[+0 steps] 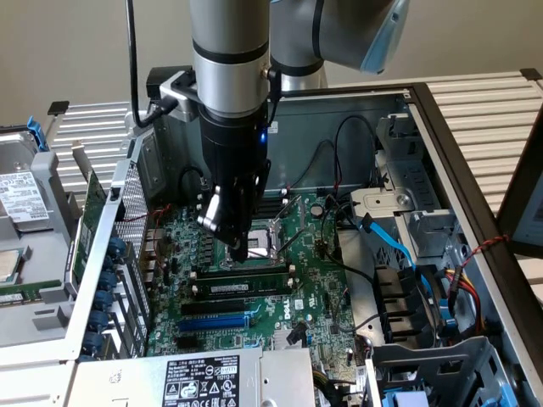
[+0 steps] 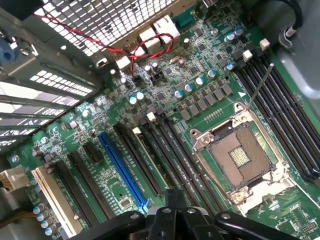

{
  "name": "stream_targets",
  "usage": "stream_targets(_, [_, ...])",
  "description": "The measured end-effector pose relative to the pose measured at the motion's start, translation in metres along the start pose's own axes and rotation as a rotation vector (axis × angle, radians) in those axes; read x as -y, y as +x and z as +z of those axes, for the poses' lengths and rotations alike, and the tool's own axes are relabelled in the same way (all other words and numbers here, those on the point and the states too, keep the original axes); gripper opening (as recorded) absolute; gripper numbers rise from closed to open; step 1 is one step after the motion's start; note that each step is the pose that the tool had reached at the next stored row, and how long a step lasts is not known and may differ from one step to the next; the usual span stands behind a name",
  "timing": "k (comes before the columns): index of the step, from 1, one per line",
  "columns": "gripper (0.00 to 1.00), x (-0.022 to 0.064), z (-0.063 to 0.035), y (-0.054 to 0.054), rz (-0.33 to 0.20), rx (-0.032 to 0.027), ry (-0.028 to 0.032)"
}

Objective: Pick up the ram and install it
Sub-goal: 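Press down the ram until it locks into place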

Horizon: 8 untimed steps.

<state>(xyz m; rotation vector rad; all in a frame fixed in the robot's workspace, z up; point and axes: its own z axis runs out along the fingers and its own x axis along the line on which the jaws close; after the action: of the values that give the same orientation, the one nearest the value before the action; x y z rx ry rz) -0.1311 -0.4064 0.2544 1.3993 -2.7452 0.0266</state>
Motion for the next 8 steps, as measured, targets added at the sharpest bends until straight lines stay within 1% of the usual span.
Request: stream_targets(8, [0.11, 0.0, 0.0013, -0.0001, 0.104, 0.0, -0.0055])
